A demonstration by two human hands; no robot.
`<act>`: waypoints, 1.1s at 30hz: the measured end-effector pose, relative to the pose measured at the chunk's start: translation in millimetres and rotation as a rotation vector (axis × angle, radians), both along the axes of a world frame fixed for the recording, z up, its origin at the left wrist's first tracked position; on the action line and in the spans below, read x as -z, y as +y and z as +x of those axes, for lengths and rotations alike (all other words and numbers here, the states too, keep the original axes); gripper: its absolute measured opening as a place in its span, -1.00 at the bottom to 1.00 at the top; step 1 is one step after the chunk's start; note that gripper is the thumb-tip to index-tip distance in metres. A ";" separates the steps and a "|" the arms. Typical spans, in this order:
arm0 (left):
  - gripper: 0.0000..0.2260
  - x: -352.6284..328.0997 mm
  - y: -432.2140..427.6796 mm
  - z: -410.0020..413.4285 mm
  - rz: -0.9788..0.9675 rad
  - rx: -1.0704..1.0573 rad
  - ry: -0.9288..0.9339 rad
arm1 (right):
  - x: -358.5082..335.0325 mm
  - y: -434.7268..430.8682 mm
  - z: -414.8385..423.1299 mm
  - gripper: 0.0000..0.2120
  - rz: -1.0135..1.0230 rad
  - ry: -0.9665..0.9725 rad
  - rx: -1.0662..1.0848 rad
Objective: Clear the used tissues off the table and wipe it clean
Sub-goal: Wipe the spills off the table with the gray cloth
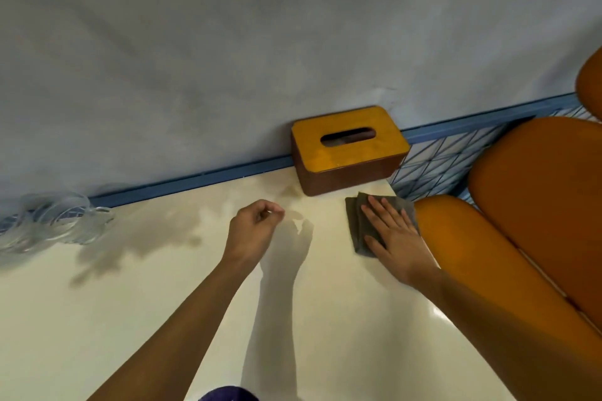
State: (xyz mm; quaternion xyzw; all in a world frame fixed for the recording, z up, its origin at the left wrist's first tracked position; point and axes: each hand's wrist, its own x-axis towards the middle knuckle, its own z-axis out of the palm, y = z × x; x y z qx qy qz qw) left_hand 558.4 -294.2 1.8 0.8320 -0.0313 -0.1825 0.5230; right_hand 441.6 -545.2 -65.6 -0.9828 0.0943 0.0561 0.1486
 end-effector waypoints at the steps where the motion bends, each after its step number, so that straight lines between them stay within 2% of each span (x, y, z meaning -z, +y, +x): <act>1: -0.90 -3.8 -10.3 4.8 -0.039 -0.029 0.014 | -4.3 -1.6 0.8 -0.42 0.043 0.010 0.006; 3: -0.90 -10.8 -23.9 15.9 -0.085 -0.091 0.061 | -19.3 -4.3 3.5 -0.48 0.288 0.018 0.114; 5: -0.90 -16.7 -37.8 29.6 -0.105 -0.134 0.131 | -40.9 -17.3 9.6 -0.61 0.587 -0.092 0.320; 8: -0.78 -26.7 -59.5 47.9 -0.127 -0.130 0.212 | -67.8 -52.6 32.7 -0.66 0.814 -0.409 0.629; 9: -0.69 -29.9 -66.3 51.9 -0.119 -0.113 0.222 | -75.5 -62.7 43.4 -0.63 0.877 -0.456 0.695; 11: -0.57 -32.6 -78.5 55.5 -0.096 -0.084 0.227 | -81.9 -72.6 67.2 -0.57 0.952 -0.412 0.743; 14: -0.57 -31.9 -90.5 49.4 -0.031 0.040 0.133 | -77.8 -65.6 88.7 -0.57 1.018 -0.290 0.724; 18: -0.58 -30.2 -85.7 50.8 -0.014 0.089 -0.016 | -85.9 -54.2 86.1 -0.66 0.931 -0.351 0.626; 22: -0.58 -43.3 -44.0 51.4 -0.023 -0.016 -0.118 | -100.8 -24.1 92.7 -0.66 0.852 -0.370 0.493; 29: -0.58 -46.4 92.7 64.0 0.271 -0.148 -0.167 | -86.4 102.7 119.6 -0.81 0.871 -0.308 0.293; 33: -0.57 -41.1 131.6 65.4 0.290 -0.251 -0.092 | -78.4 149.9 134.6 -0.66 0.855 -0.262 0.266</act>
